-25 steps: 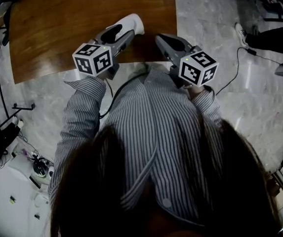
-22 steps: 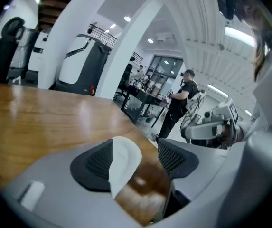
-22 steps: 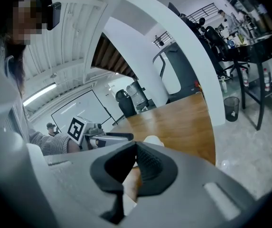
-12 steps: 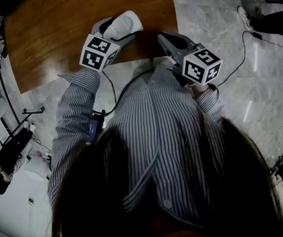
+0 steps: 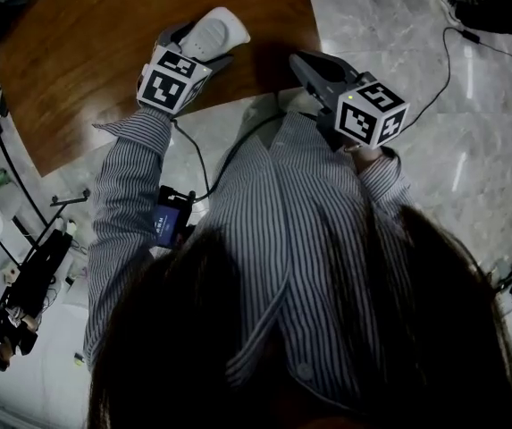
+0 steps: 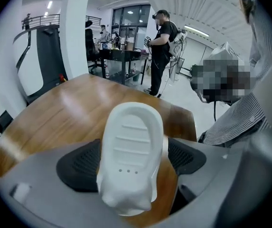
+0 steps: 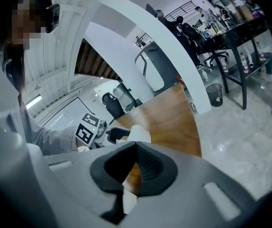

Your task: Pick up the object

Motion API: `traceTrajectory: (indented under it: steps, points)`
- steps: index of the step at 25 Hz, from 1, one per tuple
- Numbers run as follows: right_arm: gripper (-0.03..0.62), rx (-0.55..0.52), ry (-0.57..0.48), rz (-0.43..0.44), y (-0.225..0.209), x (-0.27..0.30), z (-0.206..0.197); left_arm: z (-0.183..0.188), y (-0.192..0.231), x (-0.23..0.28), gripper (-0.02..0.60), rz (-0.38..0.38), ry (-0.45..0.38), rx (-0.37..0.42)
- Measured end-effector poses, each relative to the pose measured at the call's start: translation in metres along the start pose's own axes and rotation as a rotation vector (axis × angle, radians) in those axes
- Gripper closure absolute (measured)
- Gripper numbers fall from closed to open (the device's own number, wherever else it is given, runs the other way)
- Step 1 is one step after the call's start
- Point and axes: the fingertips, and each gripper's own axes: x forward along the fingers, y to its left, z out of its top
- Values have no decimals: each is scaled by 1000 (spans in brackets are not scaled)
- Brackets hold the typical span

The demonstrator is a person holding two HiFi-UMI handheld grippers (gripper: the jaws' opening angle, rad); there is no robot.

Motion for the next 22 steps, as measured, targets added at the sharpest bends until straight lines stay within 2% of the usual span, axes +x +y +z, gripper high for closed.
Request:
traceTrajectory:
  steps: [10, 14, 18, 22]
  points:
    - [592, 23, 9, 1, 2, 2, -8, -9, 5, 12, 125, 18, 55, 72]
    - [592, 23, 16, -1, -12, 6, -2, -4, 11, 25, 124, 19, 52, 68]
    - [592, -4, 19, 12, -3, 3, 2, -4, 6, 20, 126, 35, 50, 48]
    - [592, -39, 18, 34, 10, 3, 12, 2, -2, 7, 126, 30, -3, -14]
